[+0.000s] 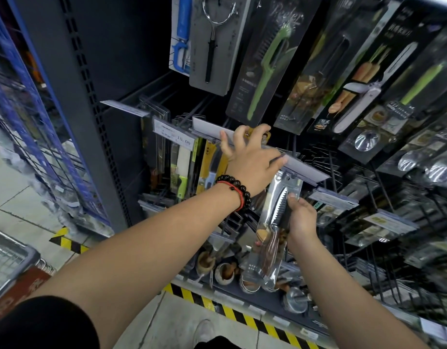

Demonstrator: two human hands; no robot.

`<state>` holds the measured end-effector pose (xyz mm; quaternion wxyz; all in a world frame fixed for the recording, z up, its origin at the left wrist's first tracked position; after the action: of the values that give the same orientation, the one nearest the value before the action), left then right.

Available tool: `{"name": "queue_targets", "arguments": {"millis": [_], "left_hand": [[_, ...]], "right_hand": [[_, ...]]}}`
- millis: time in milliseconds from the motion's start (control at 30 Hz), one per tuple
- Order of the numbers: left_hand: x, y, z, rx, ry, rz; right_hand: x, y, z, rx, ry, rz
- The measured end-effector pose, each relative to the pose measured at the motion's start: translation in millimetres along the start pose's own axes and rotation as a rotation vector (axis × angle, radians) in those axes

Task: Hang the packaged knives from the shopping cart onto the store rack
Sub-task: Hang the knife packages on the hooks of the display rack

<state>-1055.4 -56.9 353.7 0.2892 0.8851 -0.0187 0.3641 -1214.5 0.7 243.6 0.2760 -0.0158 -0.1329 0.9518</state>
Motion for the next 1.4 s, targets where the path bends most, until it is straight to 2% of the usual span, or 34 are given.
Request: {"name": "queue_targets", "arguments": {"millis": [233,667,967,1167,1400], "left_hand": [[-1,-1,1,-0.010,-0.008,-0.013],[0,-3,2,-0.034,0.011,-0.008],[-3,-2,6,-0.061,0.028,-0.011],[-3,-7,14,-0.117,0.058,0.008],[0,-18,23,-0.243,0.125,0.003]], "right_hand": [[-2,-2,-14,0.006,-0.028,0.071],[-4,39,-22,-0.008,0.010,0.036],[-15,38,-8,-0.074,-0.078,0.017],[-25,46,0,-0.097,-0.177,0.018],[-27,39,11,-0.025,-0.287,0.113]]}}
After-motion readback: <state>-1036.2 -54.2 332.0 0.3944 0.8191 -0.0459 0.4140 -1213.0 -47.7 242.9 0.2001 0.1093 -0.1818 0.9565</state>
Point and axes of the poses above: each hand's wrist, its own y-axis towards the middle knuckle, its own x-axis out of the back of the hand, z = x × y, the point moved 4 cm from there along y, towards the middle knuckle, and after that the axes turned 9 degrees about -y, right-handed, at the moved point
